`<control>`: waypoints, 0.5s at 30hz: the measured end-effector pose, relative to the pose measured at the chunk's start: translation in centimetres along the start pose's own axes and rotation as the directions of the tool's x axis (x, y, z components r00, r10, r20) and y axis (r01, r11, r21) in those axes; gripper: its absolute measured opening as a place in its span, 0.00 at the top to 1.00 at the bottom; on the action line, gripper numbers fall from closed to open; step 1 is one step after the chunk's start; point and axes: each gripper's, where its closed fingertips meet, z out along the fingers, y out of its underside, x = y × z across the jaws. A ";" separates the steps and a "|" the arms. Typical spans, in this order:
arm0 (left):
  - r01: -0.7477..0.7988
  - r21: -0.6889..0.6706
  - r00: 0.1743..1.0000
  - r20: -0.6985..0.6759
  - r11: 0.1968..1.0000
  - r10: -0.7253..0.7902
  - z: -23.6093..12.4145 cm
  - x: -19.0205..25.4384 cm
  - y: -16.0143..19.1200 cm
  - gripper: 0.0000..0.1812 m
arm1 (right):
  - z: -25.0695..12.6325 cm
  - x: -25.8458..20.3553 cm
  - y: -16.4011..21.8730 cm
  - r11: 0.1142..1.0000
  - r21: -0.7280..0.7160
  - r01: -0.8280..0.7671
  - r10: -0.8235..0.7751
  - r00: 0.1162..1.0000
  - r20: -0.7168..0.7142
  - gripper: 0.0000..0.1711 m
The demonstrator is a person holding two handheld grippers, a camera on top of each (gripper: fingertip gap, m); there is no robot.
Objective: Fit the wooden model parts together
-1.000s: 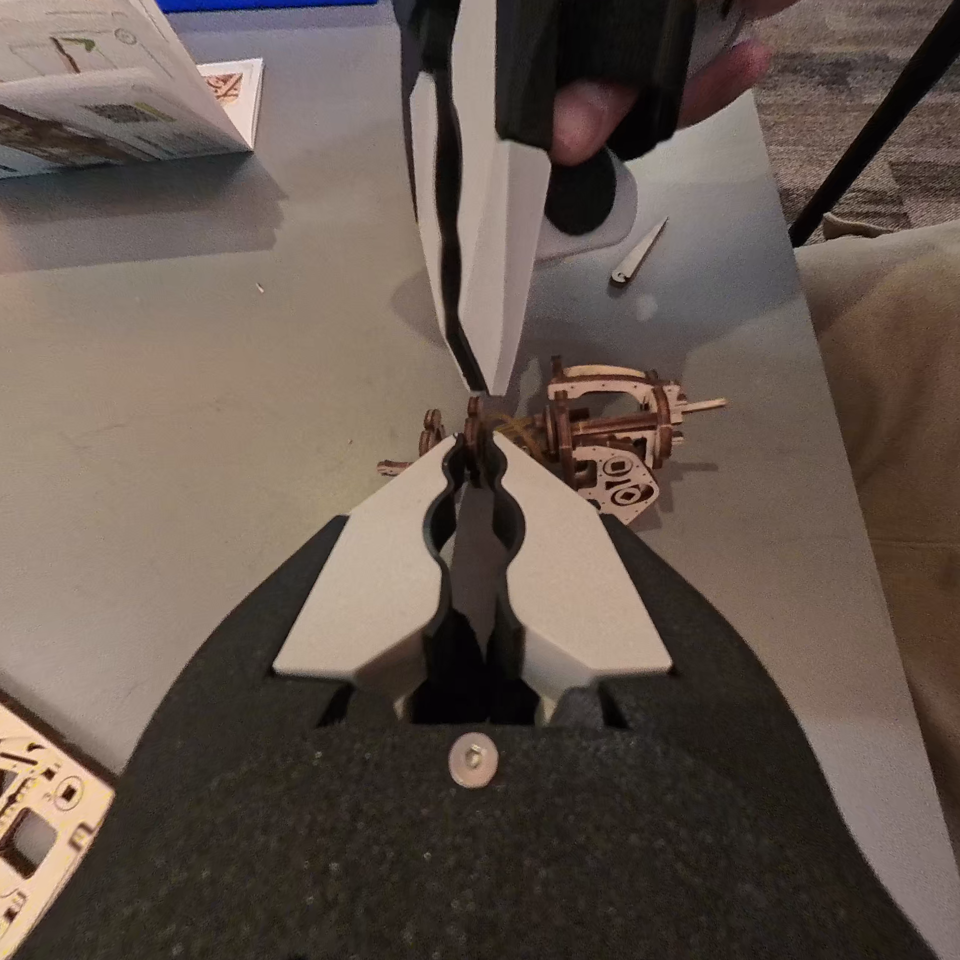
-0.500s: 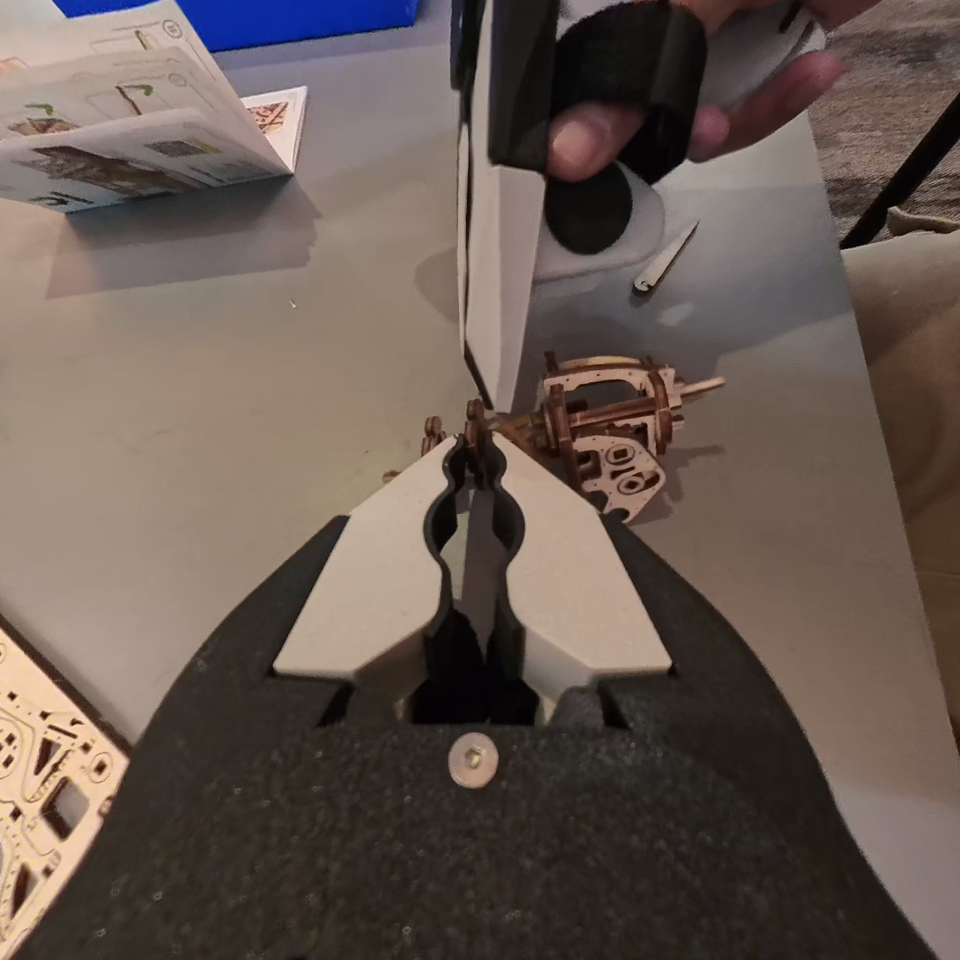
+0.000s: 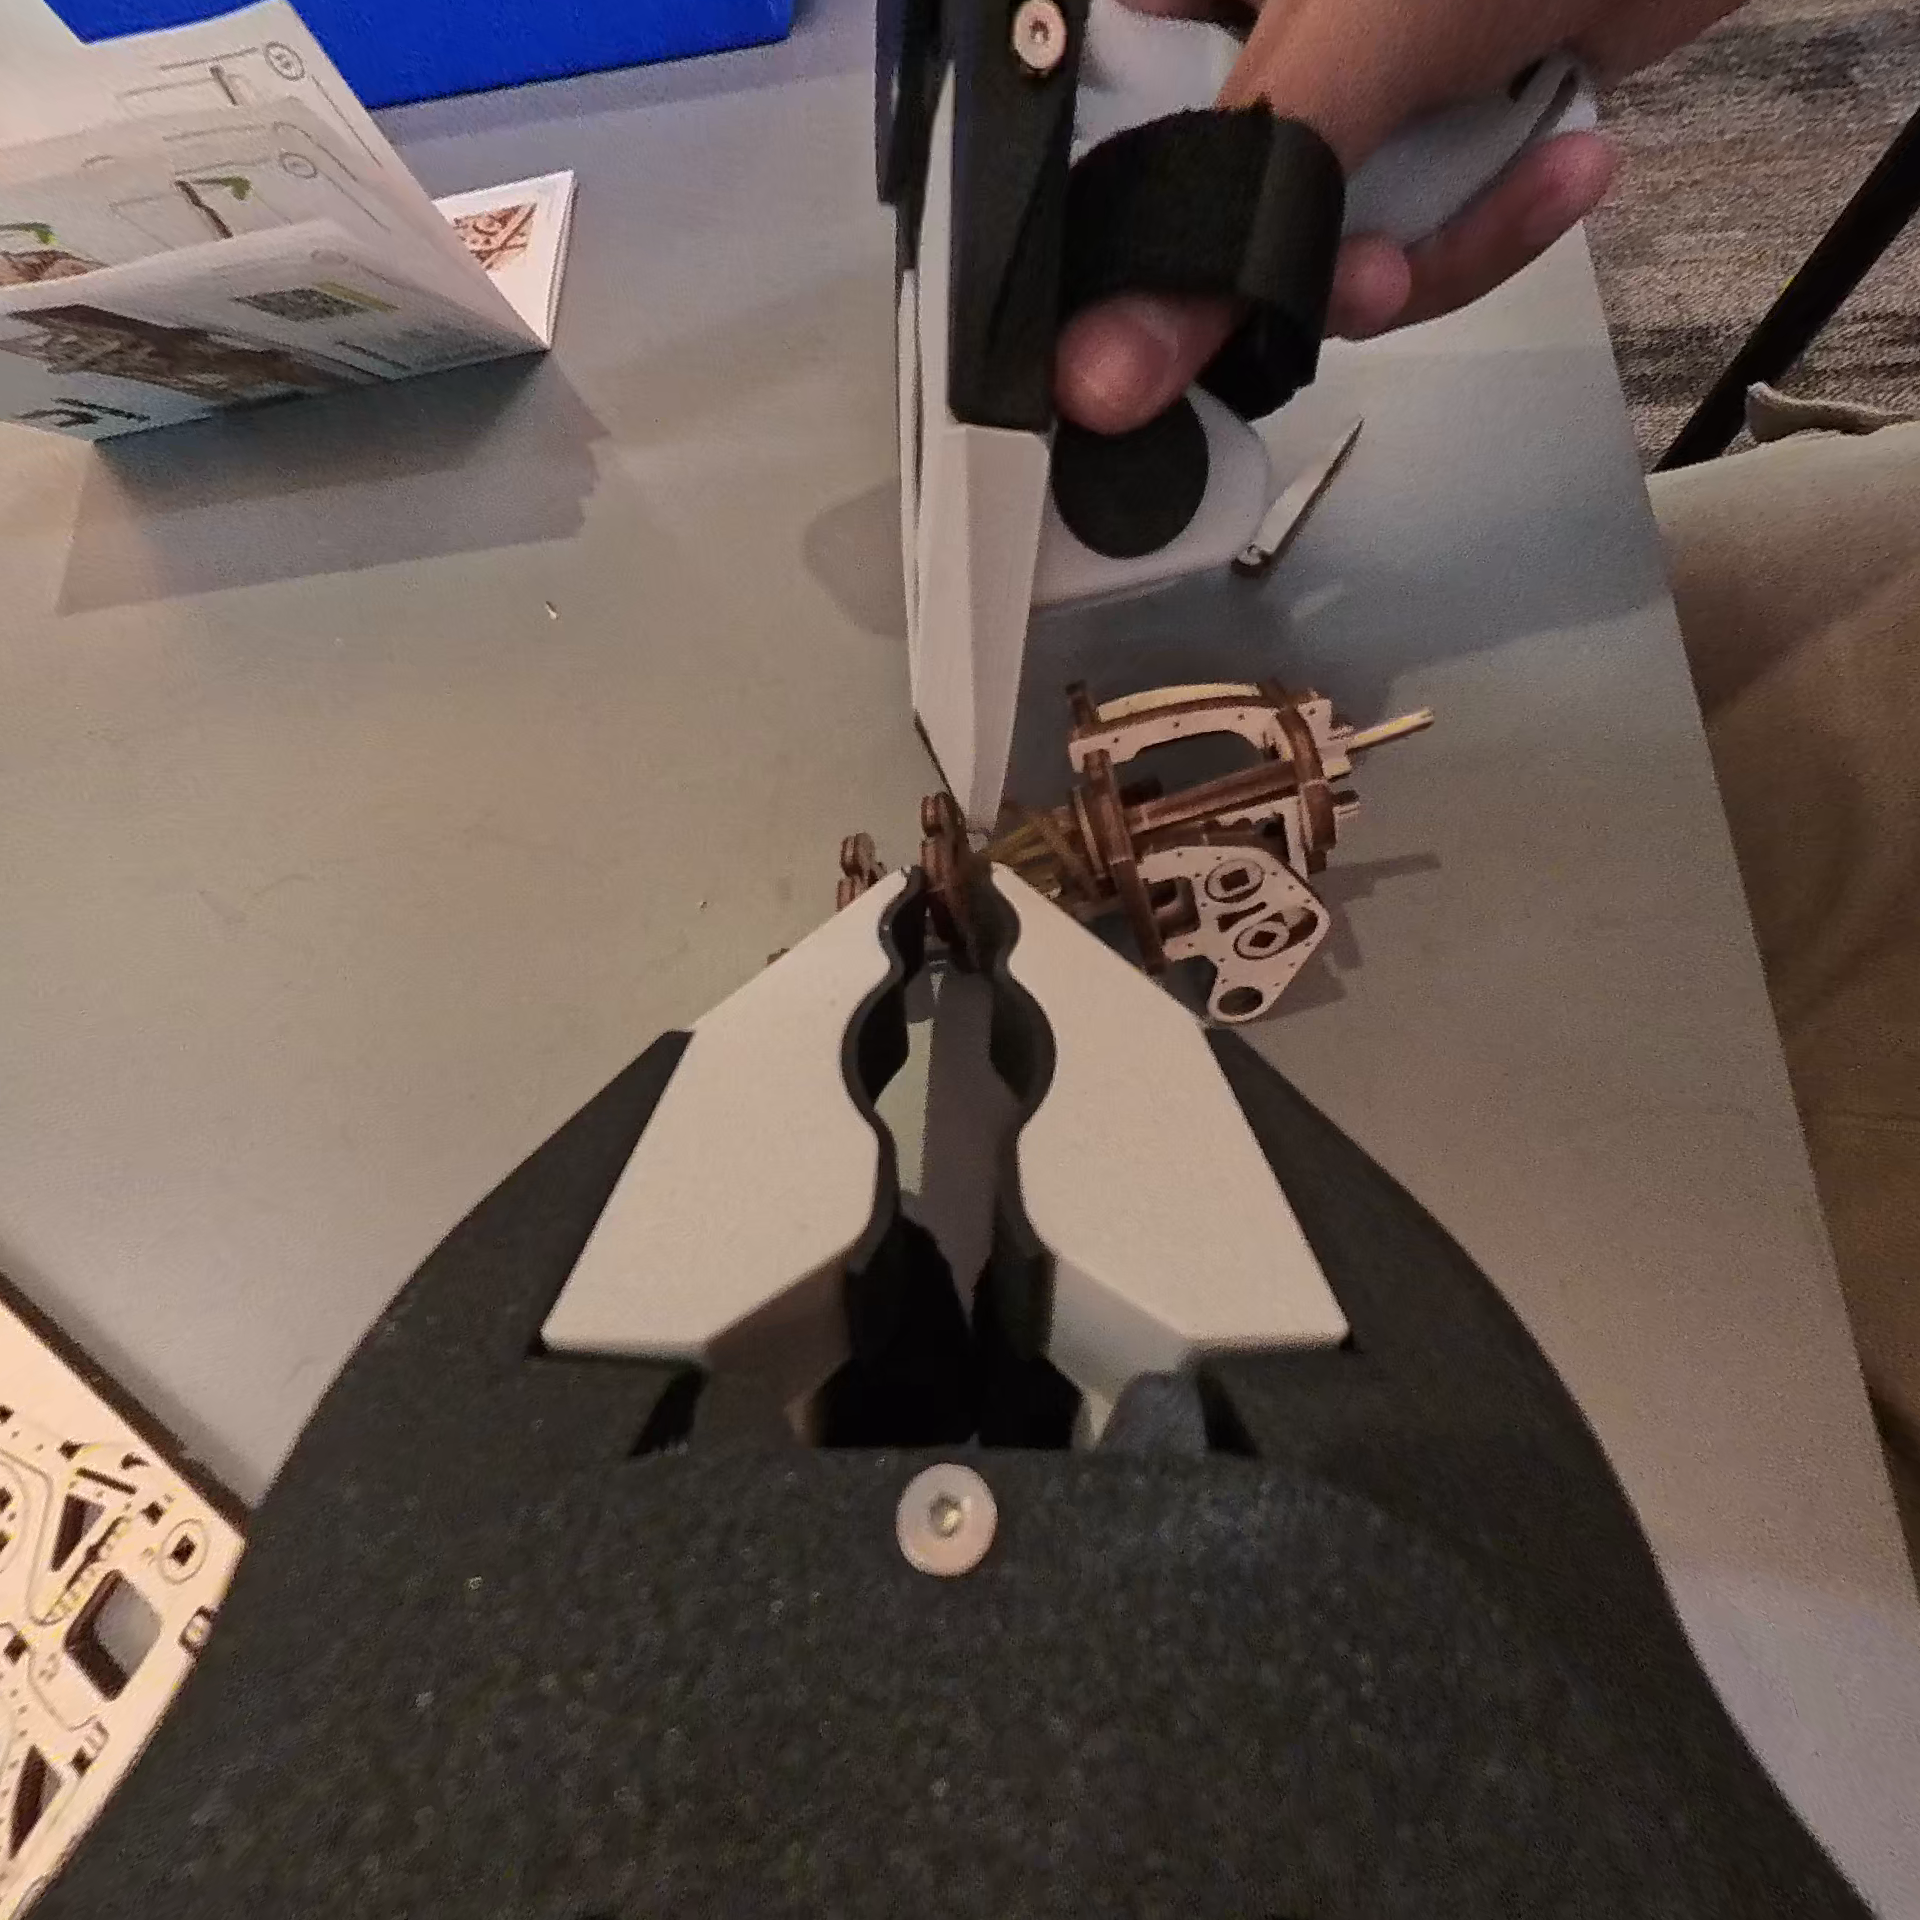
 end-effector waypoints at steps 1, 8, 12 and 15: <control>0.004 0.001 1.000 -0.005 1.000 -0.004 0.0 0.0 0.0 0.97 | 0.1 -0.1 0.1 1.000 -0.003 0.003 -0.003 1.000 0.002 1.00; 0.016 0.000 1.000 -0.006 1.000 -0.016 0.1 0.0 0.0 0.97 | 0.4 -0.1 0.1 1.000 0.004 0.005 -0.005 1.000 0.017 1.00; 0.019 0.000 1.000 -0.005 1.000 -0.019 0.0 -0.1 0.0 0.98 | 0.2 -0.3 0.0 1.000 0.022 -0.005 0.004 0.999 0.044 1.00; 0.017 0.000 1.000 -0.003 1.000 -0.017 0.1 -0.1 0.0 0.98 | -0.4 -0.7 -0.2 0.999 0.039 -0.002 -0.001 0.997 0.072 0.95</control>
